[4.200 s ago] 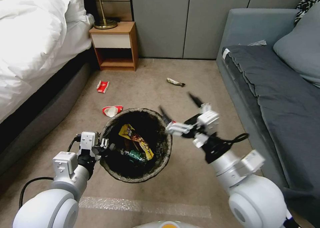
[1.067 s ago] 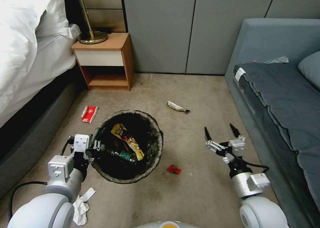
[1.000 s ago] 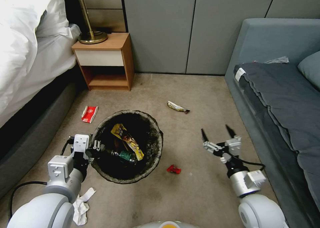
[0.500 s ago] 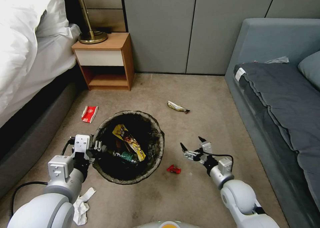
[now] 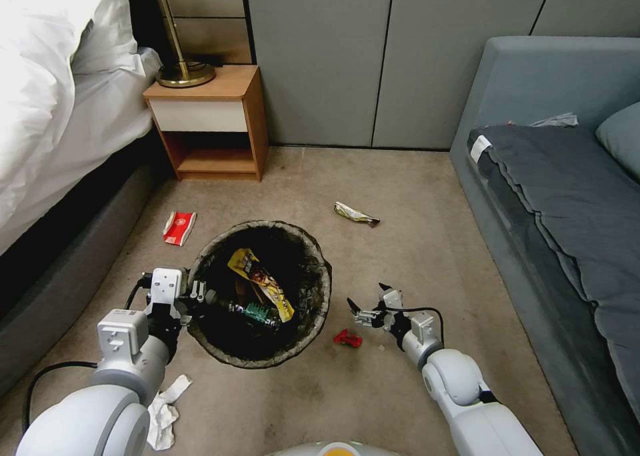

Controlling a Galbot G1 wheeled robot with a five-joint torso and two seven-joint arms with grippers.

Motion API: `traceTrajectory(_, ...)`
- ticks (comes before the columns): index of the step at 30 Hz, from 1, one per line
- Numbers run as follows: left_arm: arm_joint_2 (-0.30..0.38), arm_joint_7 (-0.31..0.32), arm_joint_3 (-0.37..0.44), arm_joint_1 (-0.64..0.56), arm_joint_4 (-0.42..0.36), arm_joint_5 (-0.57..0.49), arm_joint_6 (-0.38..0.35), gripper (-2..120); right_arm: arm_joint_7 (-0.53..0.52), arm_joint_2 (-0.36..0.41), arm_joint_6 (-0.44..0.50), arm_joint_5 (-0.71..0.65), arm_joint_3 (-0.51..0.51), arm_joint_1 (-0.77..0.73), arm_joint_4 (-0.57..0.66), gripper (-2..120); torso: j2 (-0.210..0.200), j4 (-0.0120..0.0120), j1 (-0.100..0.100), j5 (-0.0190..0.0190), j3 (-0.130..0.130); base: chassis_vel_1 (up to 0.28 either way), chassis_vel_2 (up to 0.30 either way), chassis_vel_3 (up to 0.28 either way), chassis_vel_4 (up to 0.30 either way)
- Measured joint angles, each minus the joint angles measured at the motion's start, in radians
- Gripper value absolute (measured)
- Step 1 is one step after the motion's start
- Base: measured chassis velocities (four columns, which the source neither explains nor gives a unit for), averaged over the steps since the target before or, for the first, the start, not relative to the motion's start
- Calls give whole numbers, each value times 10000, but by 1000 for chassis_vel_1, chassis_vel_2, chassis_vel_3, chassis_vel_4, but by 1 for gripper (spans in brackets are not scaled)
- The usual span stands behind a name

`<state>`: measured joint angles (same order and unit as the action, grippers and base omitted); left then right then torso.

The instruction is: Pick up the trash bin, then pick up the garbage from the floor and place it into the trash bin.

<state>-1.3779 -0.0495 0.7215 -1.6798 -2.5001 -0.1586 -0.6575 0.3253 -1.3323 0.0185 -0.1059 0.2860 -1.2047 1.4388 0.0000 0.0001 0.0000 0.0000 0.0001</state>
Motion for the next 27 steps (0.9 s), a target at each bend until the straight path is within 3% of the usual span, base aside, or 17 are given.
traceTrajectory(13, 71, 1, -27, 97, 0, -74, -7, 1, 2093, 289, 679, 366, 57, 5, -616, 100, 0, -2, 0, 0, 0, 0, 0, 0, 0)
traceTrajectory(27, 67, 2, -28, 79, 0, -76, -8, 1, 2326, 111, 1505, 1653, -96, 511, -1969, 100, 0, -1, 0, 0, 0, 0, 0, 0, 0)
